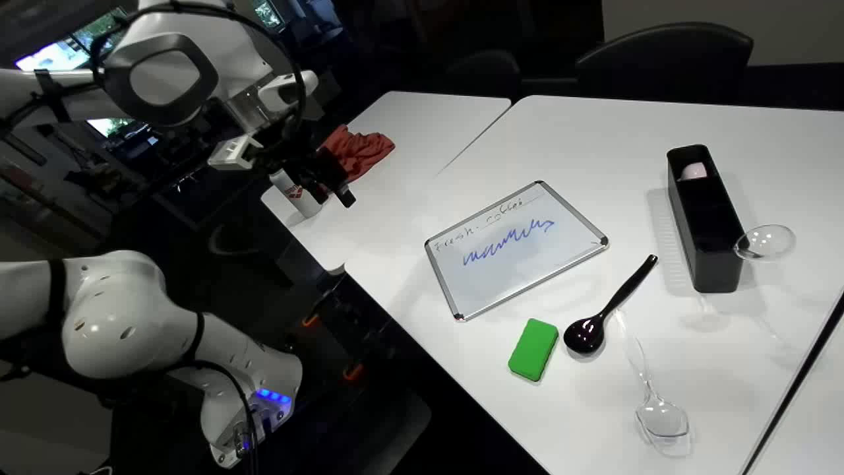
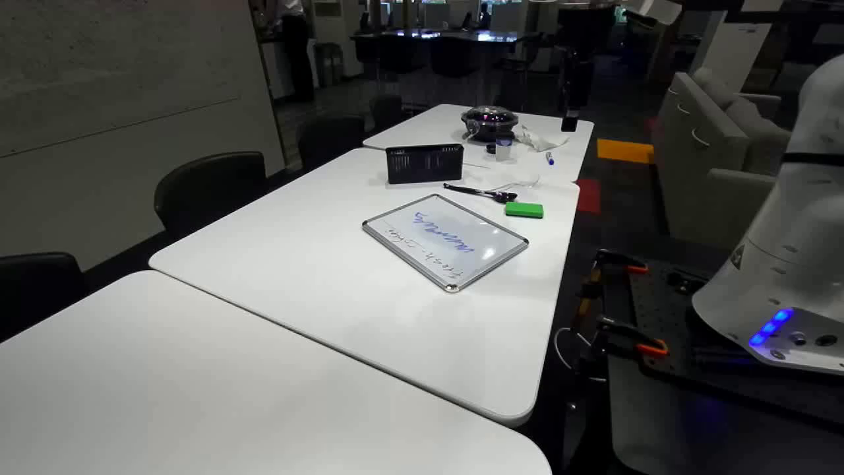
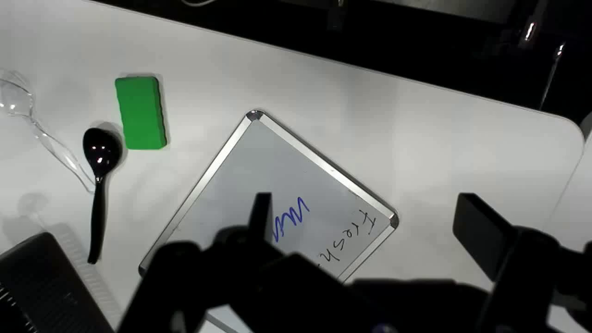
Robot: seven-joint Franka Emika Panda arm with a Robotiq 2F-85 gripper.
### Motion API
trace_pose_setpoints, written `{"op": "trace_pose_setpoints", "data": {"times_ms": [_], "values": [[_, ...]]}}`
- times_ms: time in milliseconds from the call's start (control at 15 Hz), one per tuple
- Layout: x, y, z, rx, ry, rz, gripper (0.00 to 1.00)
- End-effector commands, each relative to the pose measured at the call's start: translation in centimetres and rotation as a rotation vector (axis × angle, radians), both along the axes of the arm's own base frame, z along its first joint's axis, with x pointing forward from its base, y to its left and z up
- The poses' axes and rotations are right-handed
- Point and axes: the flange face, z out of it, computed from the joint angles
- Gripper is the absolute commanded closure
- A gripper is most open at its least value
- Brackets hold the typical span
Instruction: Put the spoon into the black object.
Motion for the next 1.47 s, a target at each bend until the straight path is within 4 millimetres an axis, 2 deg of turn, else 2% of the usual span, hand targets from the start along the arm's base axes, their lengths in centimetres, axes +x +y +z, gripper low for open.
{"op": "trace_pose_setpoints", "data": {"times_ms": [0,333,467,667,867,1200,1400], "values": [[0.0,0.0,0.1,0.000,0.001,0.000,0.00],[0.0,0.0,0.0,0.000,0.001,0.000,0.00],[1.1,-1.5,0.1,0.016,-0.009,-0.012,0.00],[3.0,-5.4,-0.2,0.016,-0.024,-0.061,0.00],[5.5,-10.4,-1.0,0.006,-0.069,-0.098,0.00],[10.0,-18.3,-3.8,-0.034,-0.087,-0.114,0.00],[11.7,-23.4,-6.3,-0.037,-0.067,-0.181,0.00]]}}
